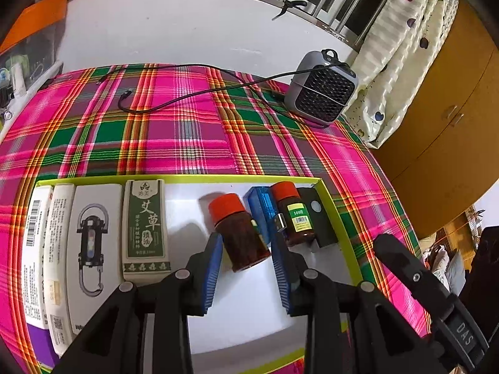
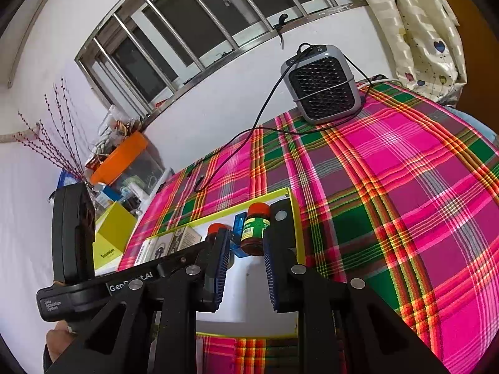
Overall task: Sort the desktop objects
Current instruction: 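Lower the brown red-capped bottle into the tray beside the blue item and open the left gripper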
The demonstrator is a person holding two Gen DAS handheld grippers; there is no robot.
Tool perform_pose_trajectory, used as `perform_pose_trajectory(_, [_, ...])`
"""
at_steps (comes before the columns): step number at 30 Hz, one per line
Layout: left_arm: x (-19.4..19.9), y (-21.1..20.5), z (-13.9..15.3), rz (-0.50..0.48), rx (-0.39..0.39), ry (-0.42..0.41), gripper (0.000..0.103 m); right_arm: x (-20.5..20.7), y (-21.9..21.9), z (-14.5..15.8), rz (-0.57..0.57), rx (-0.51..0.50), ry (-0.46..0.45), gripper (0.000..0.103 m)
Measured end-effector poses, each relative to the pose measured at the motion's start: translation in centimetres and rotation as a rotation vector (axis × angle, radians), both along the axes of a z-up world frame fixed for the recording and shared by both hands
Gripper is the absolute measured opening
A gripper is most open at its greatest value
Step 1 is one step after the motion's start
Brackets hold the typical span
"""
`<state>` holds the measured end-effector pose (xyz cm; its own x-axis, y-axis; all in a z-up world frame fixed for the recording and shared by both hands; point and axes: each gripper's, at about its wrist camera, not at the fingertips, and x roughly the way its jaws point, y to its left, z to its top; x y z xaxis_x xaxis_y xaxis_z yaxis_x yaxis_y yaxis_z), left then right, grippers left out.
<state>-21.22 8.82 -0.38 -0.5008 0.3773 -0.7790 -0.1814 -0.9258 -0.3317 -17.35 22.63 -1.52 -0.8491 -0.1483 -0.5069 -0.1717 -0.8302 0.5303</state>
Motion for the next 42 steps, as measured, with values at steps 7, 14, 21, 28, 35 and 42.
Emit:
perform_pose_trajectory(7, [-1.3,0.3,-1.1,0.010,0.011,-0.012,0.033,0.0,0.2,-0.2,-0.004,-0.005,-0.005,0.023])
perform_pose_trajectory(14, [-1.8,0.4,-1.3,0.013,0.025,-0.005,0.033,-0.1,0.1,-0.3,-0.002,-0.004,-0.008,0.023])
perform_pose_trajectory(21, [-1.6,0.0,-0.8,0.013,0.032,0.011,0.033,-0.2,0.1,-0.4,-0.005,0.001,-0.012,0.023])
perform_pose_trajectory(28, [-0.9,-0.4,-0.2,0.013,0.029,0.026,0.033,-0.2,0.1,-0.4,-0.004,0.004,-0.011,0.023])
perform_pose_trajectory(35, [0.3,-0.7,0.7,-0.001,0.021,0.051,0.033,-0.2,0.0,-0.5,0.001,0.012,-0.010,0.023])
perform_pose_trajectory(42, [0.9,-1.3,1.1,0.002,0.026,0.058,0.033,-0.3,0.0,-0.5,-0.003,0.014,-0.009,0.023])
